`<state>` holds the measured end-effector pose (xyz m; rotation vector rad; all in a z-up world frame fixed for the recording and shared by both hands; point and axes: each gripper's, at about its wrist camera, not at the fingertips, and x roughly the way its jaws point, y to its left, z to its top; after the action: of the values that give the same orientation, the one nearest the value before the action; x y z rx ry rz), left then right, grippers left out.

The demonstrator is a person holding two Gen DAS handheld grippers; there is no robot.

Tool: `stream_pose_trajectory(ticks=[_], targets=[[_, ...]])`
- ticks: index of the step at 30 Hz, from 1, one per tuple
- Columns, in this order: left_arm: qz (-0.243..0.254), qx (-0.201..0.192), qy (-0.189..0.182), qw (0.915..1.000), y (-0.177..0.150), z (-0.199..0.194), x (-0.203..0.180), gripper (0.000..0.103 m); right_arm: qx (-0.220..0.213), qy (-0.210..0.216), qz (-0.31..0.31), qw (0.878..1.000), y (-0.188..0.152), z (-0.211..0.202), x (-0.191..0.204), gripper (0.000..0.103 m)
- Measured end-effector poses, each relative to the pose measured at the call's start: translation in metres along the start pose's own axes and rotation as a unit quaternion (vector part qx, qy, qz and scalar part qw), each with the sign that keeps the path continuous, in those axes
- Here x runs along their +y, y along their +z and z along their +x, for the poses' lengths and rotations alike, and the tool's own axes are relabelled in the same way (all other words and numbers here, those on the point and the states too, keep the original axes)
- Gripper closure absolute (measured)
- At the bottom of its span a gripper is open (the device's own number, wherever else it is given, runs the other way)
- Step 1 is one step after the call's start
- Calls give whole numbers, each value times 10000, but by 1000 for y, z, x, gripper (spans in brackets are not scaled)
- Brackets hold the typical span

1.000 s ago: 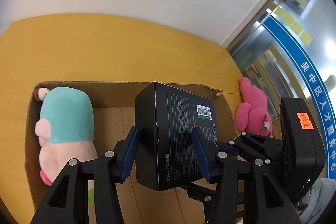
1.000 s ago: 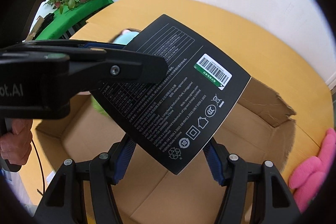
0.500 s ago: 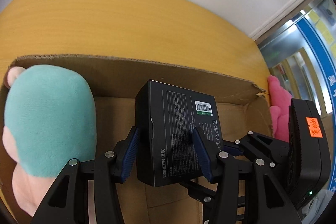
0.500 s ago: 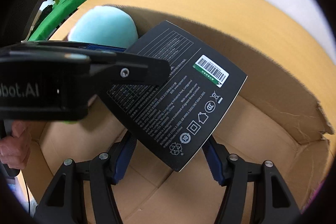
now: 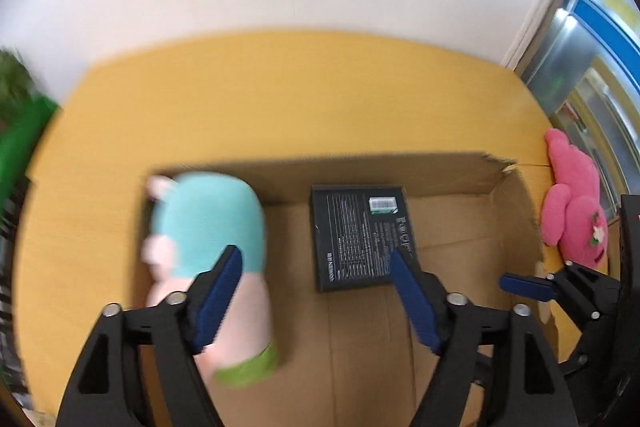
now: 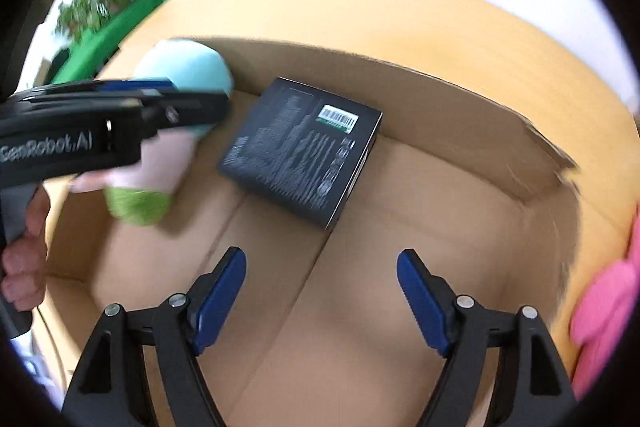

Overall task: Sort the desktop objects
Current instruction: 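Open the right tool to drop the black product box into the box, then raise the right tool and move it toward the black sunglasses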

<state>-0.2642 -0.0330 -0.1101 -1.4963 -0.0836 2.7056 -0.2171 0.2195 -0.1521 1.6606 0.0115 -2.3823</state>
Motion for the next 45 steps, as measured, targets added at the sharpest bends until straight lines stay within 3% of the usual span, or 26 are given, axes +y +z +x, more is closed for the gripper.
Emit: stream_pose_trajectory(ticks=[3,9,14,19,25,32,45], targets=[[170,-454,255,9985,-13,-64,-5,5,-203,-3,211,9996,-24,-43,10,24],[285,-864,538,9944,-38,-166,-24,0,-604,-168,423,9971,-66,-123,32,23],[225,-1039,303,9939,-63,-226,-41,0,-908,-163,429,9948,-74,-173,44,23],[483,-1320,257,9897,-82,-273,-61,0,-1179,-381,226,9920,-89,-220,68,22],[582,-1414,182,9881,-110,-303,-70,0,-1349,-526,234,9892,-108,-251,88,22],[259,-1524,115,9879,-138,-326,-58,0,-1364,-604,109,9888,-129,-267,114,22],[-6,-1435,177,9895,-155,-338,-39,0,-1472,-606,21,9872,-144,-279,137,22]])
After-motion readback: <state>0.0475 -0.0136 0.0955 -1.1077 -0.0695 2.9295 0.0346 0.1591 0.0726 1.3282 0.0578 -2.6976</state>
